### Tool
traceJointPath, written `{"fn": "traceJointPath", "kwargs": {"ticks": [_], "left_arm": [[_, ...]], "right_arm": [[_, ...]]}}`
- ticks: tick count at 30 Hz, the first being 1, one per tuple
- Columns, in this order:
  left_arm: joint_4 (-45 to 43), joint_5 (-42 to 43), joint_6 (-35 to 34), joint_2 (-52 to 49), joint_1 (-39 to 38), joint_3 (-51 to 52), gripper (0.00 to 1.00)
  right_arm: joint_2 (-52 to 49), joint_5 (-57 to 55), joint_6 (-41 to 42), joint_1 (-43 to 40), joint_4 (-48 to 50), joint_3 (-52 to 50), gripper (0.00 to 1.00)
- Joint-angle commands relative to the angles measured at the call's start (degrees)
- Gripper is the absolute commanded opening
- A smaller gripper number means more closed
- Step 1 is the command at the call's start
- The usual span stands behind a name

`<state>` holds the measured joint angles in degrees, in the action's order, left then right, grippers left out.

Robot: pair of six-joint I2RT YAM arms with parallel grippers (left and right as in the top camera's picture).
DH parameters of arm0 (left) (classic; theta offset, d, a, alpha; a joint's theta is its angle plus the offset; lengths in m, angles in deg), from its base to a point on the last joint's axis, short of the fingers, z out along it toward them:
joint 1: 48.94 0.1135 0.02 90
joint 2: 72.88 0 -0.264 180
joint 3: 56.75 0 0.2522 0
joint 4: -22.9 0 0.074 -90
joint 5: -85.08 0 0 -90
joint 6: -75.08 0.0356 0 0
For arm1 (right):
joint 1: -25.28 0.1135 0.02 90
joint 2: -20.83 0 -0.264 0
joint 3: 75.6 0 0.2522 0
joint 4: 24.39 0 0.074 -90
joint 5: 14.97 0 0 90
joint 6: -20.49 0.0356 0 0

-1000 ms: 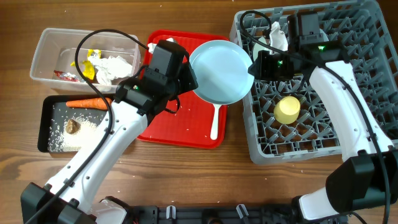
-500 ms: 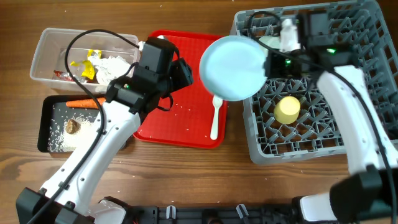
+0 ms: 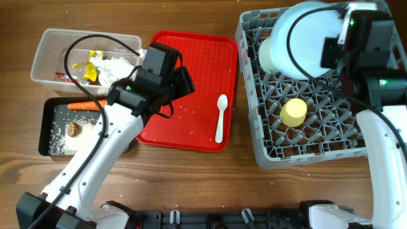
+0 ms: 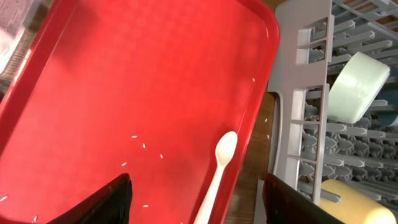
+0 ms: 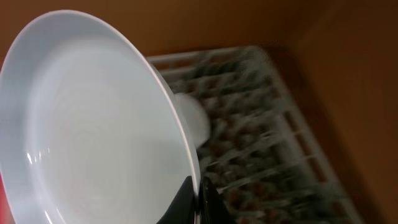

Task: Sort waste into correct bins and load items into the dishwasher rack
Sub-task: 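Carry the plate right with the right gripper and stand it in the rack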

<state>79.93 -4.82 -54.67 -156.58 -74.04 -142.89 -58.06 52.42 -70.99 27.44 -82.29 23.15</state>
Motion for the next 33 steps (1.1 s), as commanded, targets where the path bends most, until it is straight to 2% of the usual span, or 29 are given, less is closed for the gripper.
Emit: {"fn": "traceJointPath", "kwargs": {"ticks": [1,13,18,33], "left_arm": [[0.15,-1.05,0.48,0.68,0.26,0.15,0.67],[1.49,-1.49,0.52,0.22,0.26,0.15,0.66],[1.62,-1.46,0.52,0.22,0.26,0.15,0.66],[2.40,-1.49,1.99,0.22,0.26,0.15,0.65]], "right_arm": [[-2.38,-15.89,-4.42,0.02,2.58,-0.35,0.04],[-13.66,-23.17,-6.08,0.02,5.79,-0.33,0.04],[-17.03,-30.12,-5.97,0.02,7.06,-0.33,0.04],[-18.51,-28.57,-5.81,3.17,3.32,-0.37,0.04]]}}
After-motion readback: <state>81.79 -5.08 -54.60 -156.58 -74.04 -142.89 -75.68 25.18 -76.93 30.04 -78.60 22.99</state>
